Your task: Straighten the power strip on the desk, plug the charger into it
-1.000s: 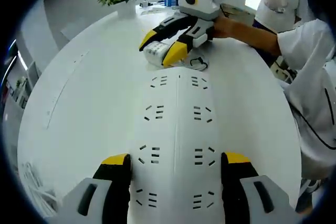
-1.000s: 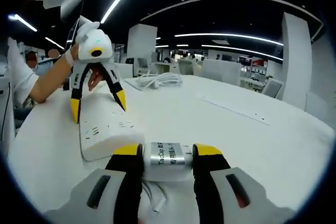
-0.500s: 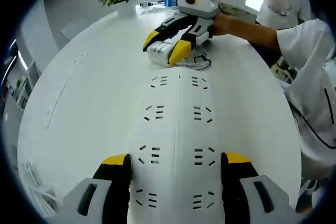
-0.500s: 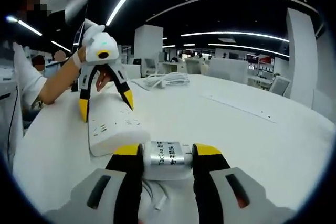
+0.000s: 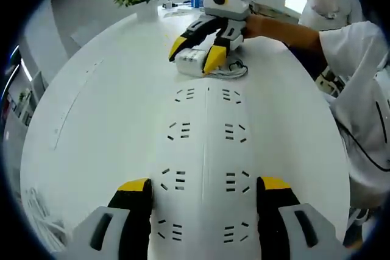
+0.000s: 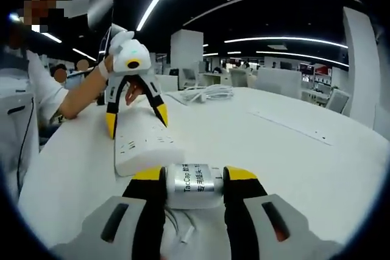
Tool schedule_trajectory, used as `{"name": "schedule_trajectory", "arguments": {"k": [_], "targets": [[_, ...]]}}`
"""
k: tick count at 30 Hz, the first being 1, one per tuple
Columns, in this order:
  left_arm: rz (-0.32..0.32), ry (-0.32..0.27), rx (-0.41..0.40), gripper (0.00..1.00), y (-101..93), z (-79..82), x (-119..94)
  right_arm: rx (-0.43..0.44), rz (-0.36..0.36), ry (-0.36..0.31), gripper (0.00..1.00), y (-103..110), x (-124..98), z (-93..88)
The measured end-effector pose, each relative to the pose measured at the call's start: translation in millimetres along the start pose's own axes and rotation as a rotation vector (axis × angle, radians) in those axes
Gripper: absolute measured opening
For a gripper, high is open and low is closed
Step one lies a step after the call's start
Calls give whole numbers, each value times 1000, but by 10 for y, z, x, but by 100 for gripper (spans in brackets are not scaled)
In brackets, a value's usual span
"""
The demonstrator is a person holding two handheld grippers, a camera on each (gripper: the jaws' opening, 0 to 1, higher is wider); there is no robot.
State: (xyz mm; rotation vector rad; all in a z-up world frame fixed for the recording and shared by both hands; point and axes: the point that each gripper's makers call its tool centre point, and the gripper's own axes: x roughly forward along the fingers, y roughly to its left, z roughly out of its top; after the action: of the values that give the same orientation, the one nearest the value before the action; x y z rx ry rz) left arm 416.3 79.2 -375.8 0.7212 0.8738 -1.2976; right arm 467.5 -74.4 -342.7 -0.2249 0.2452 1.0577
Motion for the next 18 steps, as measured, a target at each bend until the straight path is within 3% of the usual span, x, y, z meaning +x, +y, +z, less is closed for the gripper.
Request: {"name": "schedule_trajectory", "arguments": {"k": [18], "targets": [[1, 1, 0, 71, -2, -12, -9, -53, 220, -10, 37, 233, -32, 7]]}}
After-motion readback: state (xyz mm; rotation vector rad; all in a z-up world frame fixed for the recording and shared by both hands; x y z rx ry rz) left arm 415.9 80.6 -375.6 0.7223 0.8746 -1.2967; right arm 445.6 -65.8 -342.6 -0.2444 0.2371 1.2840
